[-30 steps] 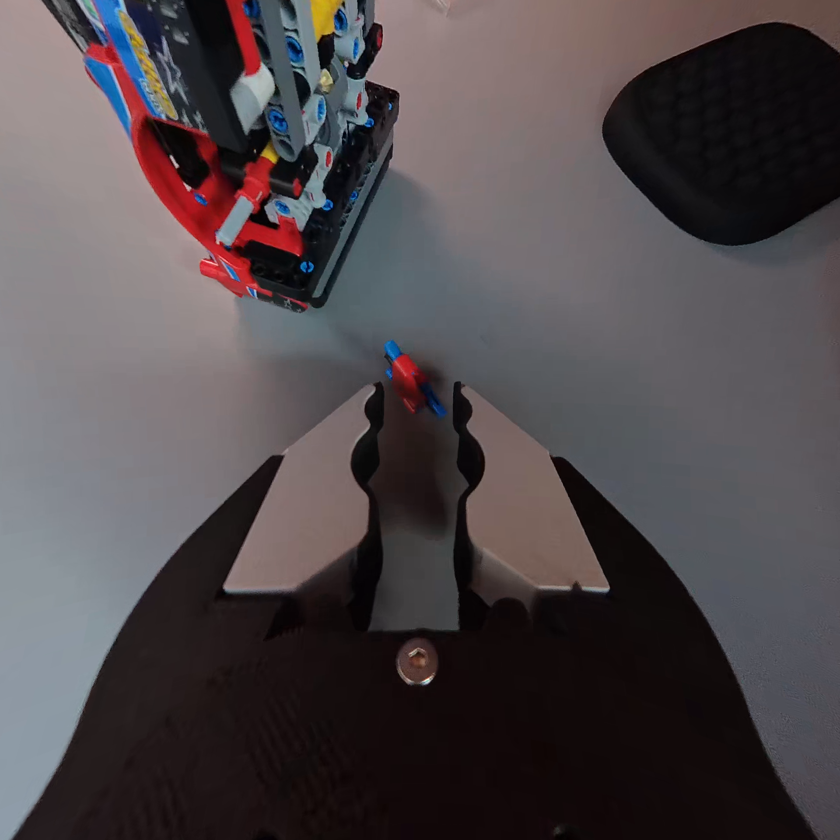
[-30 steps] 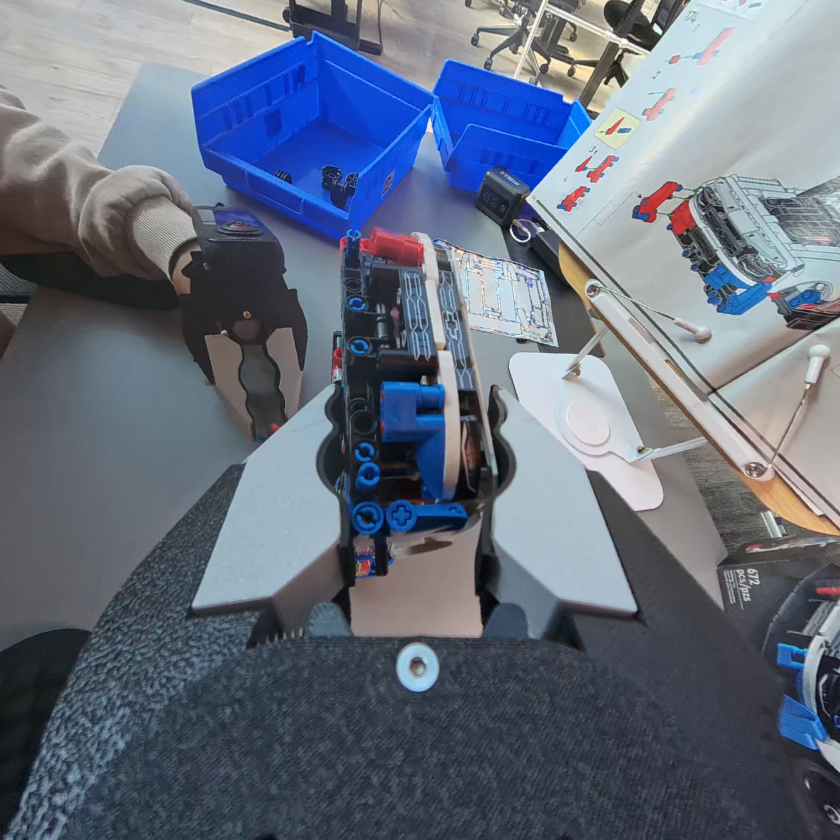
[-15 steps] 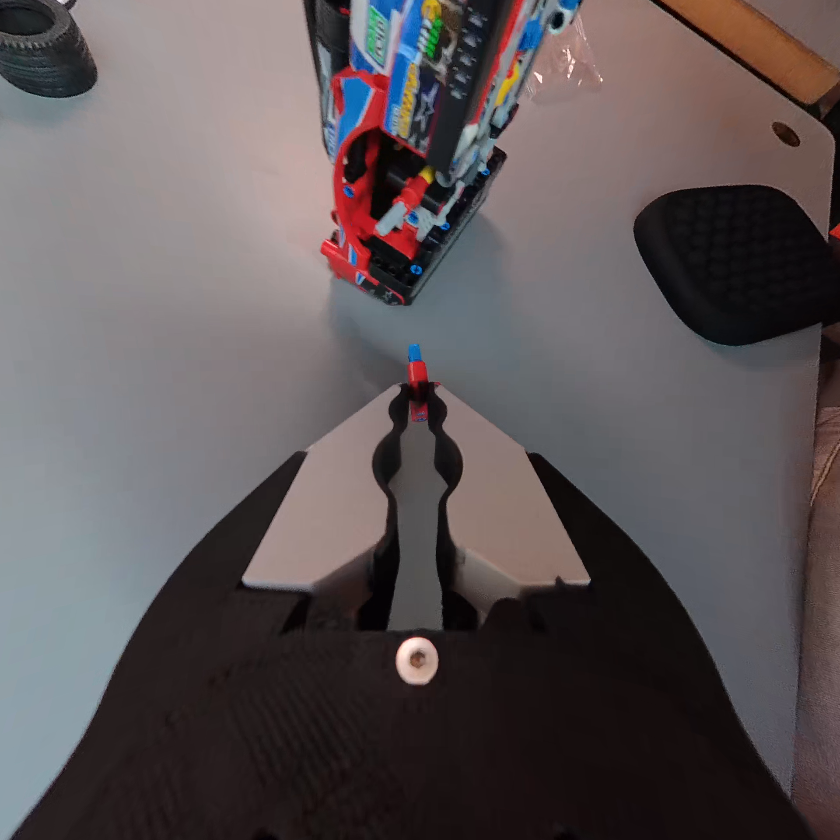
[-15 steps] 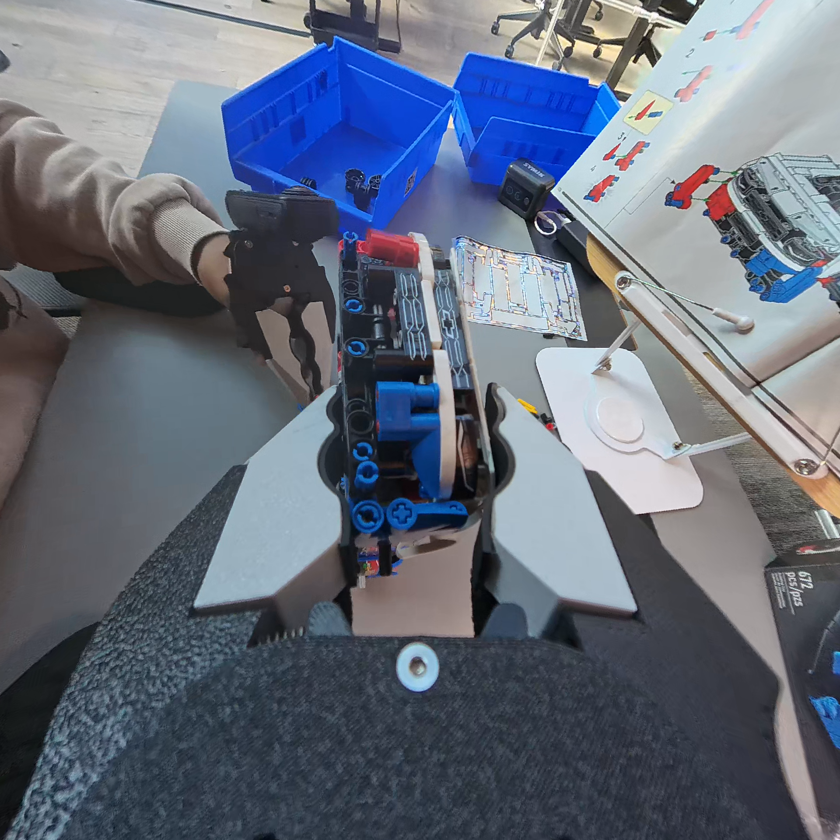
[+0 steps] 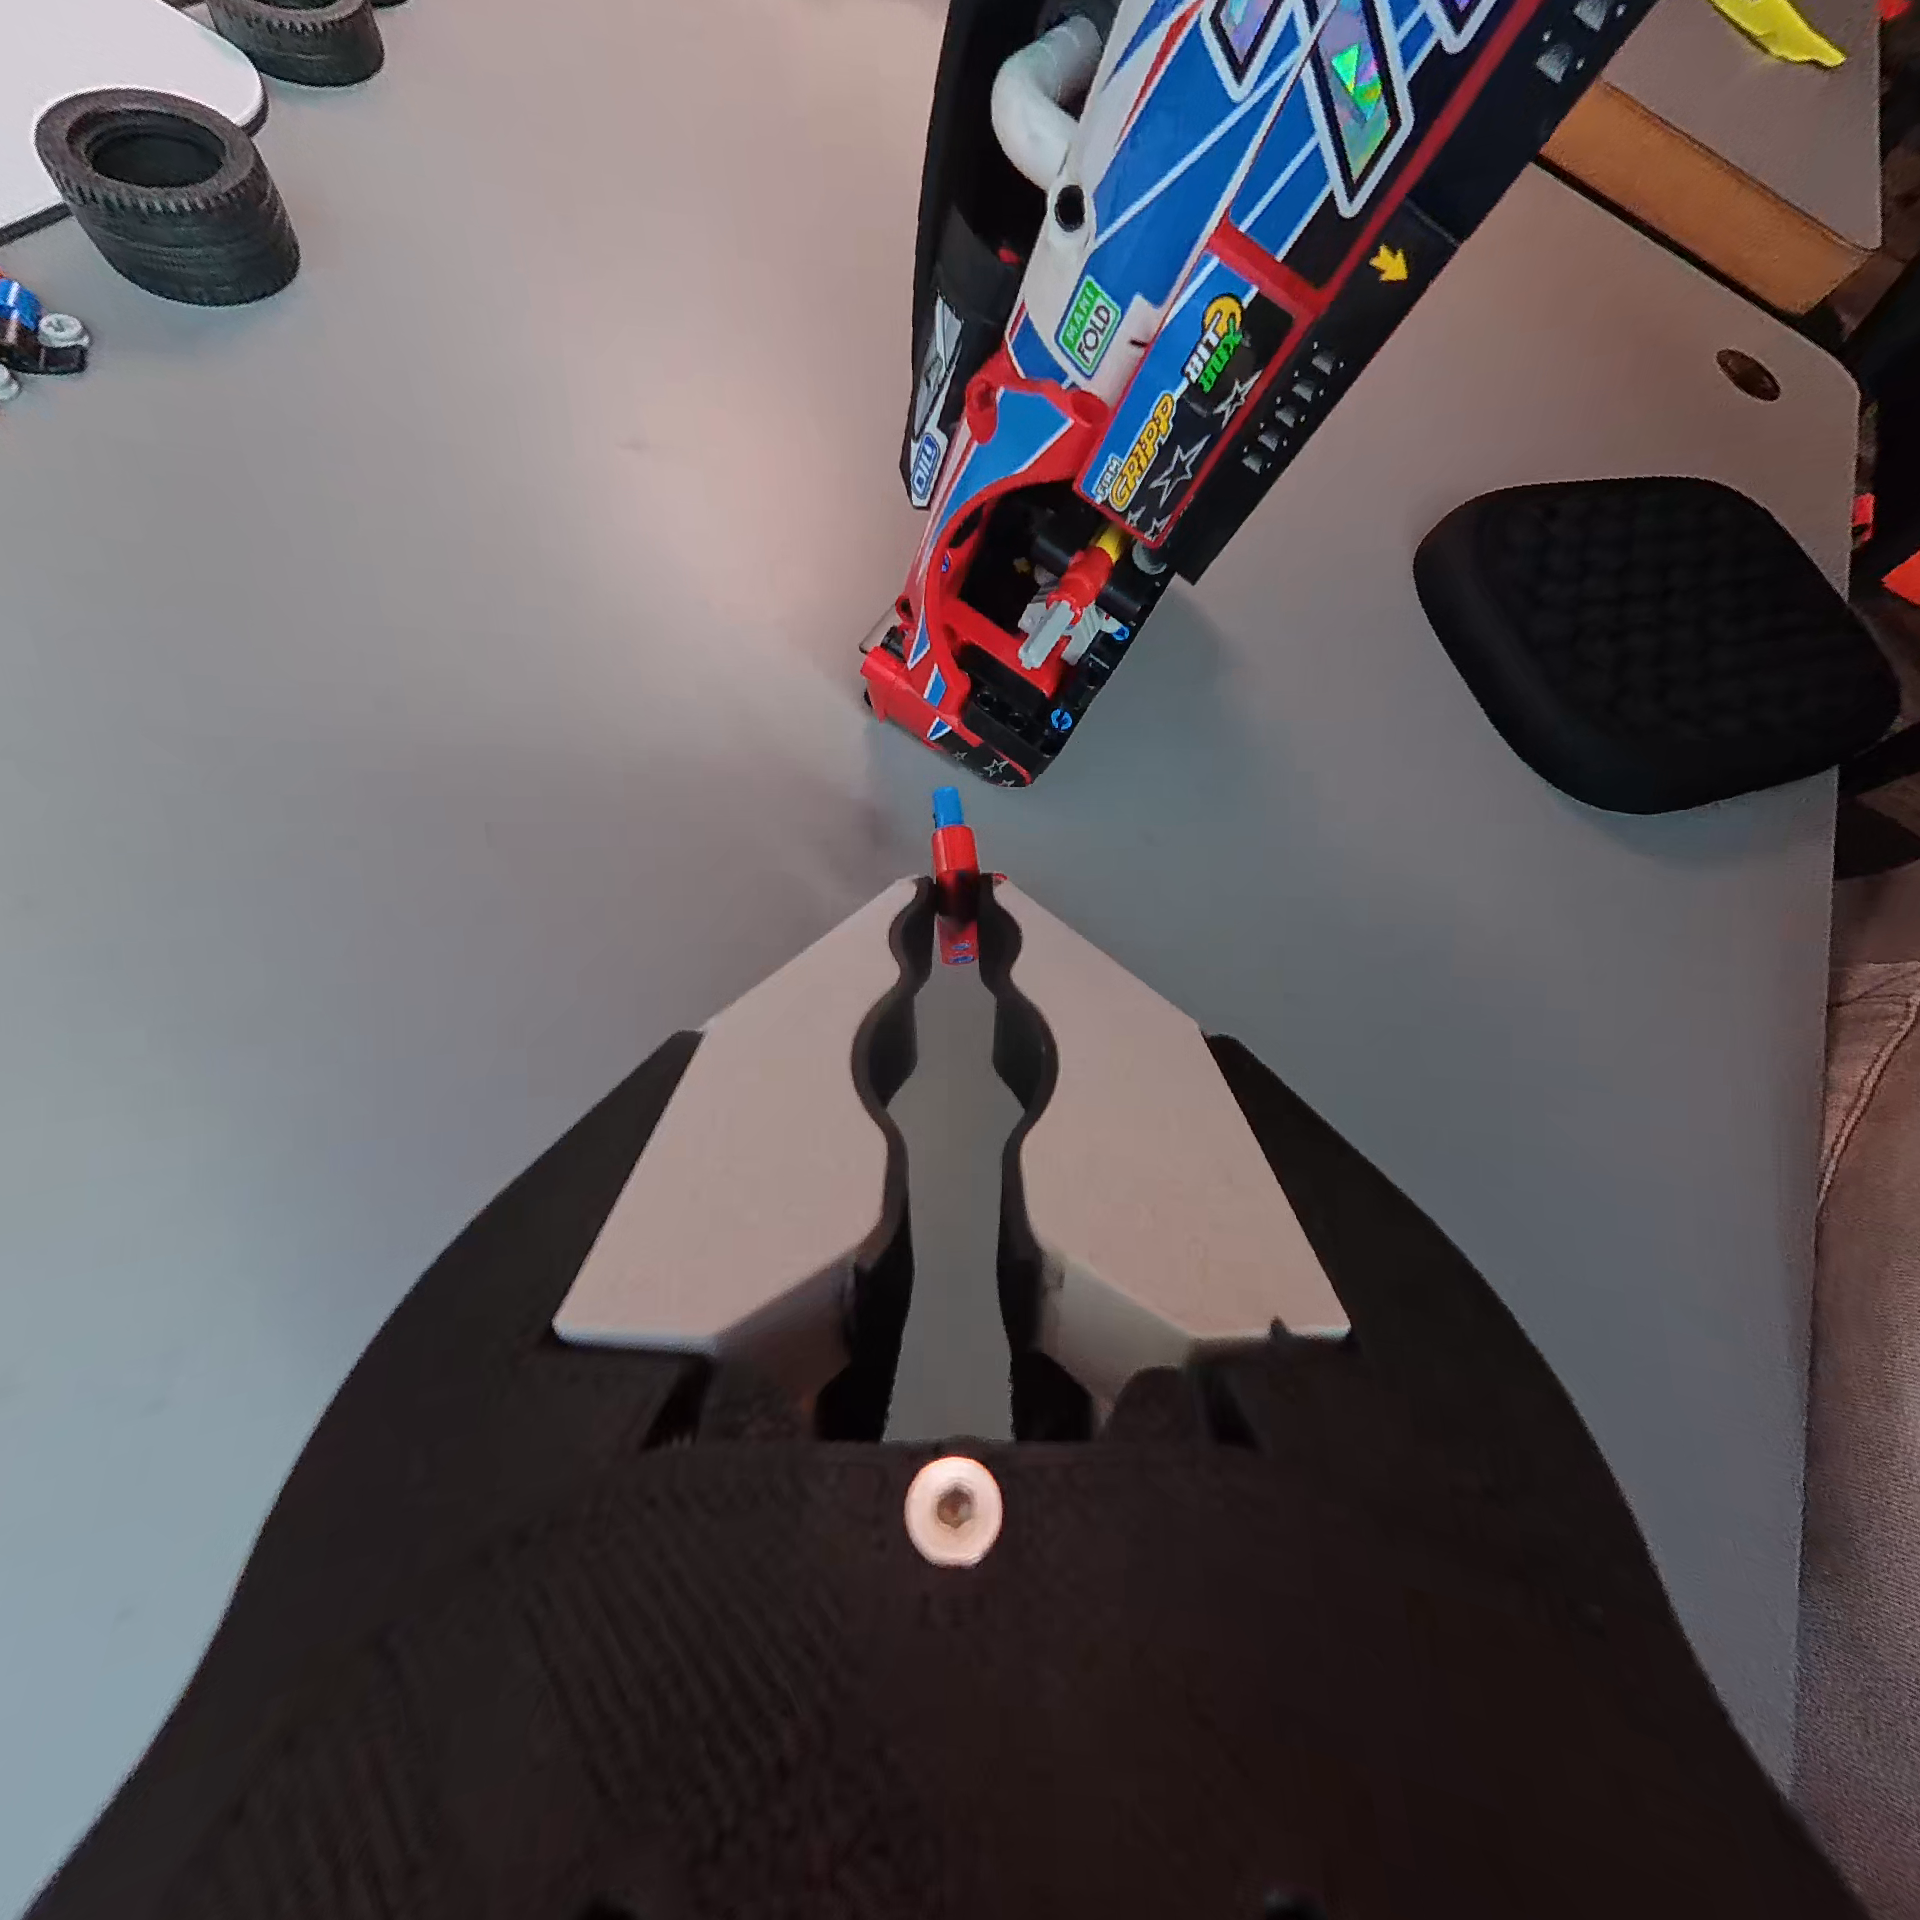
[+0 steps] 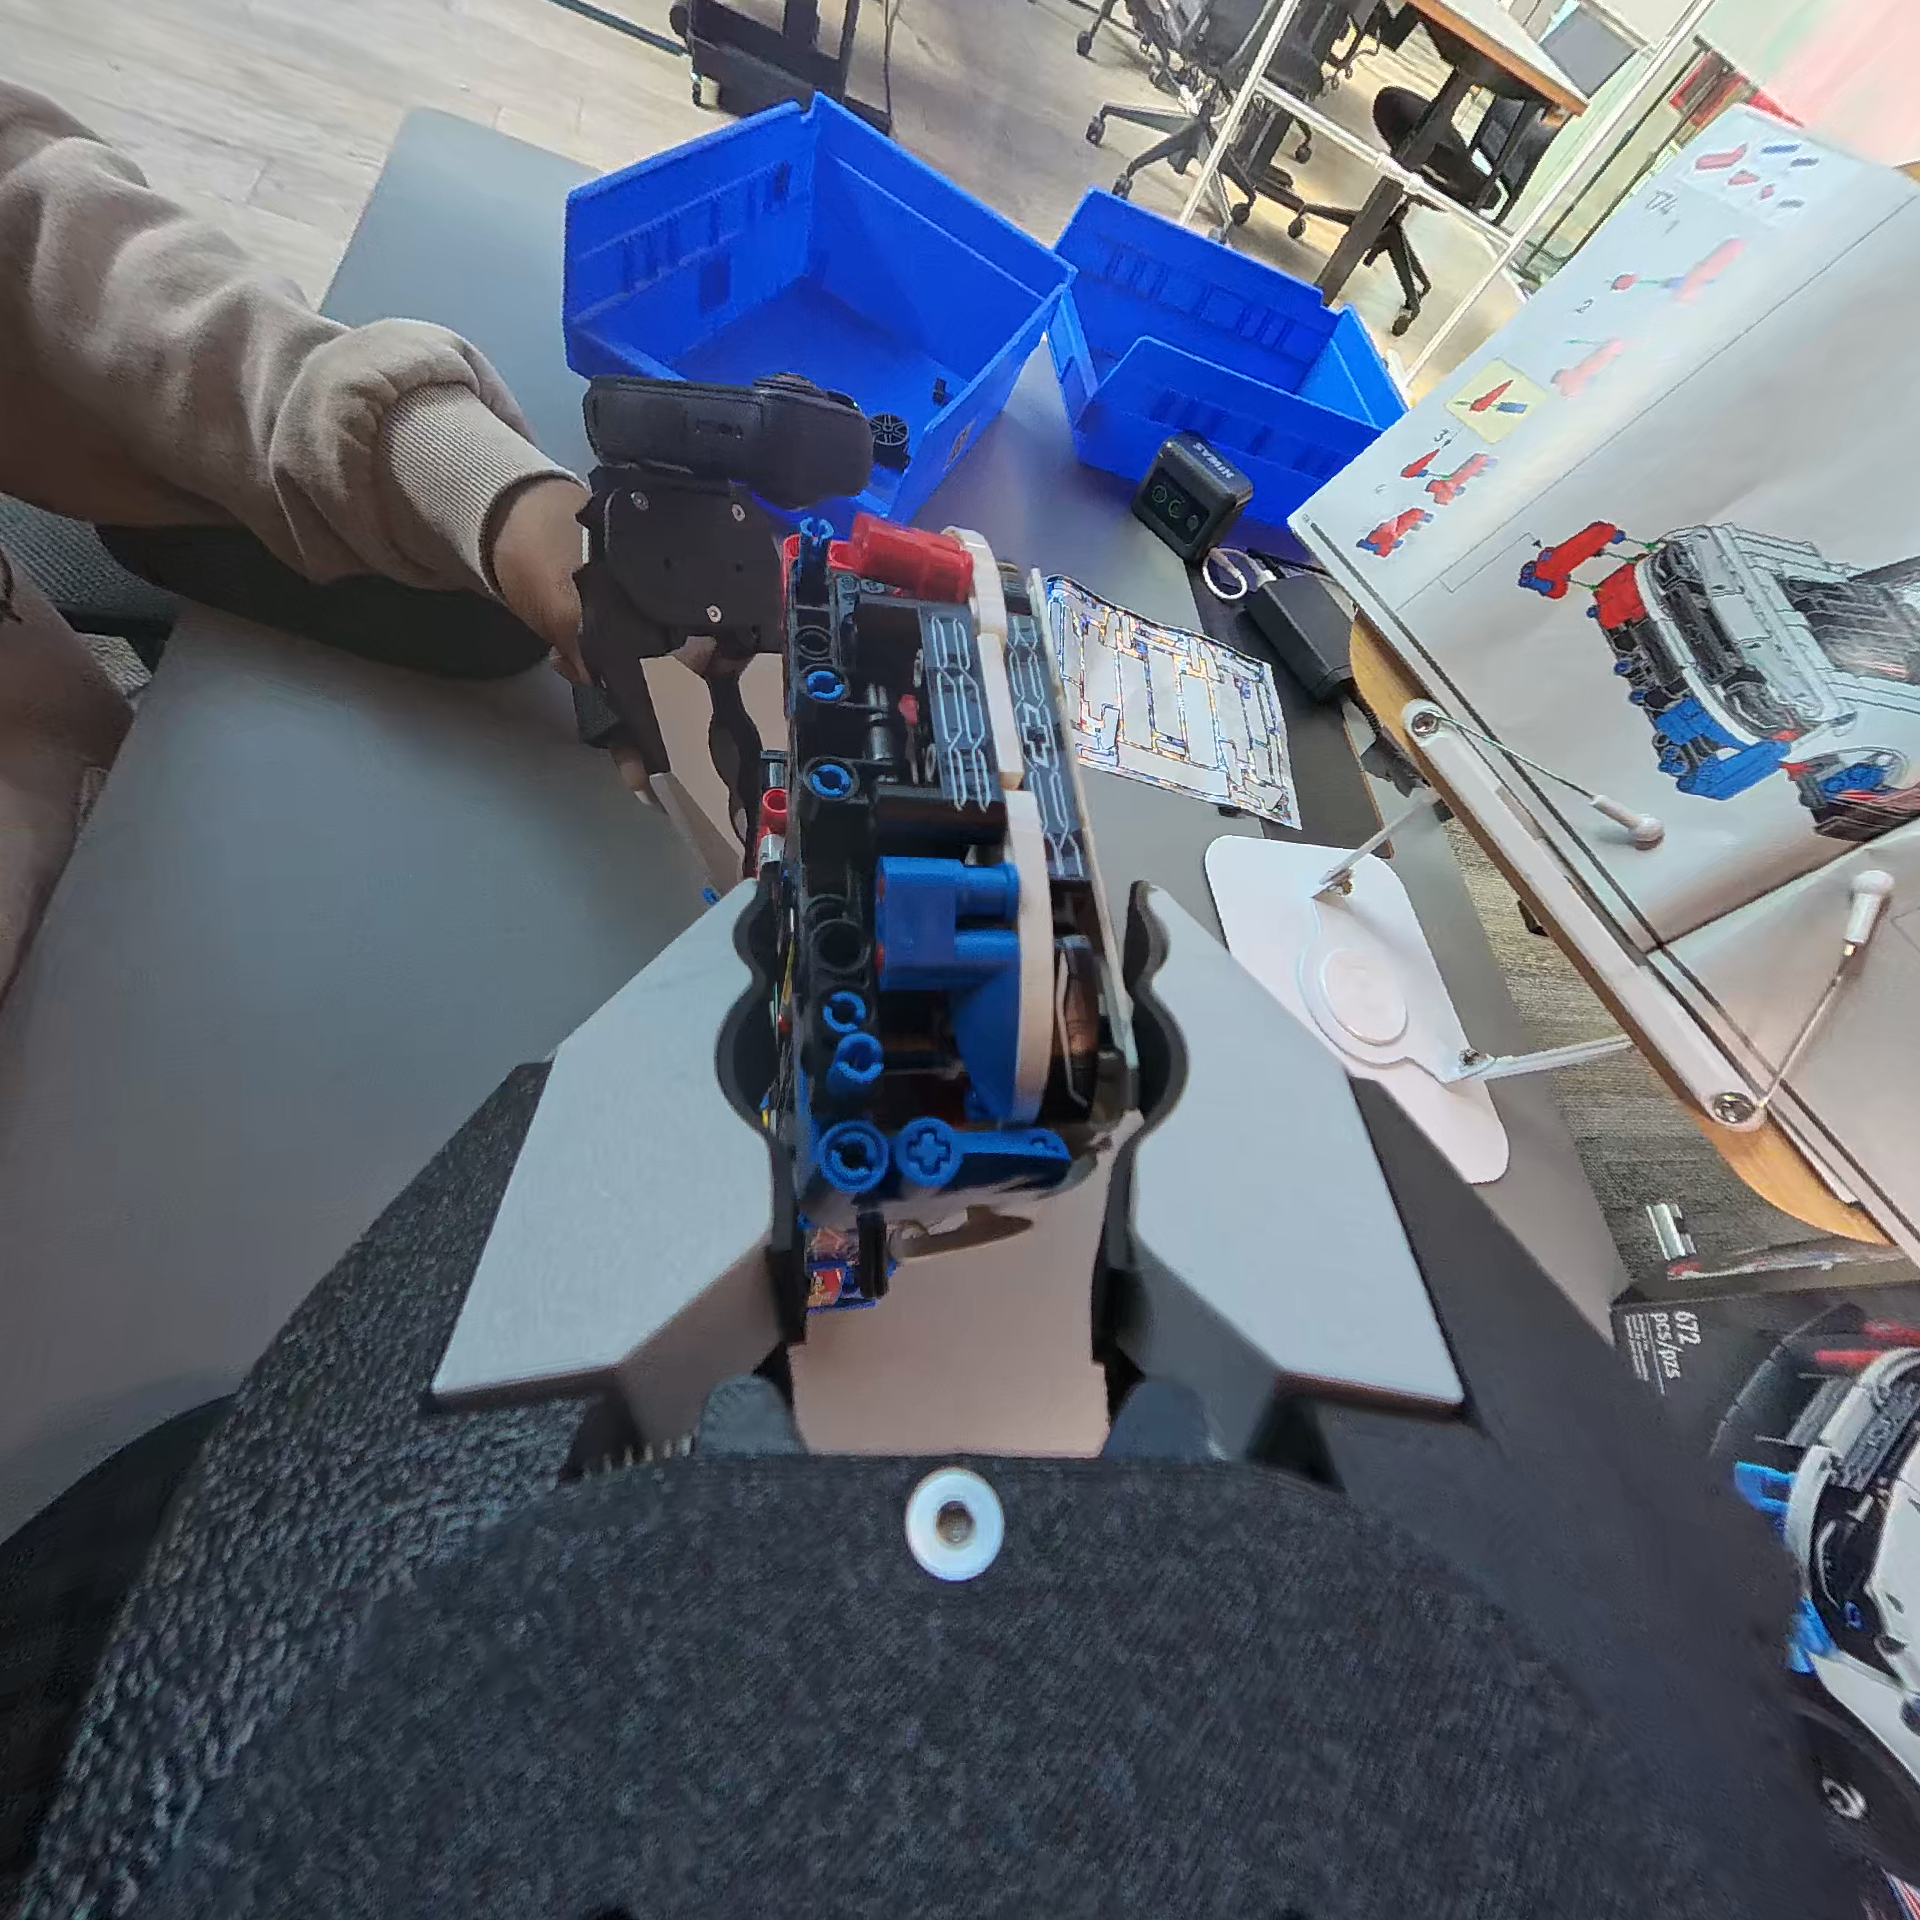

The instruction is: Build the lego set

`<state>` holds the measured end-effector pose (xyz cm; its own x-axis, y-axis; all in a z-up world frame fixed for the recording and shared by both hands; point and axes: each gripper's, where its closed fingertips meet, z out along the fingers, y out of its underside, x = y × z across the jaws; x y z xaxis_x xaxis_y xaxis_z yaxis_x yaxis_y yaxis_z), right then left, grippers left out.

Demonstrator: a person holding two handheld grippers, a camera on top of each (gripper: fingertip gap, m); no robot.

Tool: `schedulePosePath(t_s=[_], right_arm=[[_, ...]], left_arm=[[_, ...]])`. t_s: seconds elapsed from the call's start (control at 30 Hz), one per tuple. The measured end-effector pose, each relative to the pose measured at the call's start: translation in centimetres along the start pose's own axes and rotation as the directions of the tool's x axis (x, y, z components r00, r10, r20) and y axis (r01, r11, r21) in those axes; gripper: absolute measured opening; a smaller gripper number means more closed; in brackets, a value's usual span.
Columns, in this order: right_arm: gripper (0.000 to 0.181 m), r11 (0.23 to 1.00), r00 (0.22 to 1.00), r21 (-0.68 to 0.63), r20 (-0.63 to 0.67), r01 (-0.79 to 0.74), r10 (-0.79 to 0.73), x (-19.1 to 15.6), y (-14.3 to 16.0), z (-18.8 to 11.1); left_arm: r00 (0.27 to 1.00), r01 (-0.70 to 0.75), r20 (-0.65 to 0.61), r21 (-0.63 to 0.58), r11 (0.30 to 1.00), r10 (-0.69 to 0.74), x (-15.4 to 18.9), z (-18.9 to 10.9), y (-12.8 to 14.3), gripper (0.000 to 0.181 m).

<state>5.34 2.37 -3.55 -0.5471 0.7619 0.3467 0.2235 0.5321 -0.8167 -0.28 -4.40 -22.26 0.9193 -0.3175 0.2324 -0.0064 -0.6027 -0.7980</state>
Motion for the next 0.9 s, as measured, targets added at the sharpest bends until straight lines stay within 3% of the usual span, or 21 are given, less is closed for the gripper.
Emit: schedulePosePath(t_s=[0.03,0.53,0.9], right_arm=[[0.064,1.000,1.000,-0.001,-0.005,-0.001,0.001,0.0,0.0,-0.1],[0.079,1.000,0.996,0.006,-0.090,0.025,-0.025,0.5,-0.5,-1.5],[0.073,0.996,0.974,0.079,-0.225,0.035,-0.016,1.4,-1.9,-4.9]], left_arm=[[1.000,0.000,-0.001,0.003,1.000,0.000,0.0,0.0,0.0,0.005],[1.000,0.022,0.001,0.031,0.999,-0.022,-0.2,-0.5,-0.5,0.005],[0.999,0.037,-0.013,0.092,0.995,-0.036,0.3,-1.8,-2.0,0.005]])
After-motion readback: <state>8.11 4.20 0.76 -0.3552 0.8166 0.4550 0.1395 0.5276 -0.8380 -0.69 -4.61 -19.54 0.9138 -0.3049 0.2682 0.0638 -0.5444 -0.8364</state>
